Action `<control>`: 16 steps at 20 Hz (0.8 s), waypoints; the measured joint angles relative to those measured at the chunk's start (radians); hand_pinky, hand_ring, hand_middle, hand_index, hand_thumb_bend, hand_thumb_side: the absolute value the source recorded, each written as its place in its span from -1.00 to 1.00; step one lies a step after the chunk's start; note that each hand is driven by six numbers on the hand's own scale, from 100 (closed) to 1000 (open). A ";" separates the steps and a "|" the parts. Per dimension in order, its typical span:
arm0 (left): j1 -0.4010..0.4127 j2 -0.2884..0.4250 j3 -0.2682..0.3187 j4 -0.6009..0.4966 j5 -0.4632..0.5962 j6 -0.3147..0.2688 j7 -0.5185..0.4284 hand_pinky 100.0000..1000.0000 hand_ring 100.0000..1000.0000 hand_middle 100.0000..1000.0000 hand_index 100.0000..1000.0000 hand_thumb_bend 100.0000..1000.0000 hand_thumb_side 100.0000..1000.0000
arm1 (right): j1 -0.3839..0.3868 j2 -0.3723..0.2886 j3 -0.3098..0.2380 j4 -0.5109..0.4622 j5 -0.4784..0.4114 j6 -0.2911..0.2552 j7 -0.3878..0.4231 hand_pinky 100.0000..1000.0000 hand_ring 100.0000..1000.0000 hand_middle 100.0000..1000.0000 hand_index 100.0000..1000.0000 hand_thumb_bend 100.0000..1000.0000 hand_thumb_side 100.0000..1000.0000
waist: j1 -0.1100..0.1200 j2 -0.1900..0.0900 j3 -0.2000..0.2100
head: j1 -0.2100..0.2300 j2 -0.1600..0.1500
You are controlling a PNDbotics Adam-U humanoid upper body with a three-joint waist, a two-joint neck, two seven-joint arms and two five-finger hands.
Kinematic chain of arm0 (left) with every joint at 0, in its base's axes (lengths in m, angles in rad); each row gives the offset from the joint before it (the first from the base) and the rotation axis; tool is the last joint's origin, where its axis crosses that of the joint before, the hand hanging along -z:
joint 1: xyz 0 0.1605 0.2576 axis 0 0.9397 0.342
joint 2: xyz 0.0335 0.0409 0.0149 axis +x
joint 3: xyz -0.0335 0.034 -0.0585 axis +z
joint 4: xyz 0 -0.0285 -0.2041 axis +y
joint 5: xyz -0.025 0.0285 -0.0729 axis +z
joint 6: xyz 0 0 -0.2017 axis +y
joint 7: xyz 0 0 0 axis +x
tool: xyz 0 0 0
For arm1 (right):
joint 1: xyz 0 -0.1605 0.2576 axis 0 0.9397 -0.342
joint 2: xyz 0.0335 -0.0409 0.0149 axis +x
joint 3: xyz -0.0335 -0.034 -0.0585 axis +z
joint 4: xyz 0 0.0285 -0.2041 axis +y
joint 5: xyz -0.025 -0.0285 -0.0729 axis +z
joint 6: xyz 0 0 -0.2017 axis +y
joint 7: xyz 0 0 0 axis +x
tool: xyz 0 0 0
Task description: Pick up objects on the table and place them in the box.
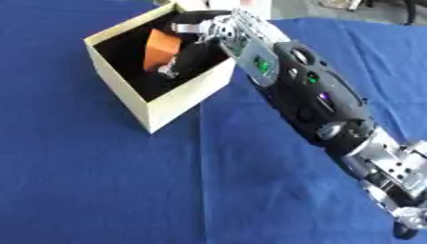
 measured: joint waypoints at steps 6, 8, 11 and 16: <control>0.001 0.000 0.000 0.000 0.000 0.001 0.001 0.29 0.15 0.30 0.51 0.25 0.76 | 0.000 0.001 -0.010 0.010 0.036 -0.022 0.002 0.75 0.88 0.58 0.78 -0.46 0.34 | 0.001 0.000 -0.008 | 0.003 0.008; 0.001 0.000 0.000 0.000 0.001 0.001 0.001 0.29 0.15 0.30 0.51 0.25 0.76 | 0.000 0.001 -0.010 0.009 0.050 -0.024 0.001 0.76 0.89 0.58 0.80 -0.35 0.37 | 0.002 0.000 -0.009 | 0.005 0.008; 0.001 -0.001 0.000 0.000 0.001 0.000 0.002 0.29 0.15 0.30 0.52 0.26 0.76 | -0.001 0.001 -0.017 -0.001 0.067 -0.022 -0.003 0.76 0.90 0.57 0.83 -0.13 0.46 | 0.008 -0.002 -0.015 | 0.005 0.008; 0.001 -0.001 0.003 0.000 0.005 -0.001 0.004 0.29 0.15 0.30 0.52 0.26 0.75 | -0.006 0.001 -0.023 -0.039 0.071 -0.002 -0.020 0.77 0.91 0.60 0.85 0.02 0.50 | 0.014 -0.011 -0.024 | 0.006 0.016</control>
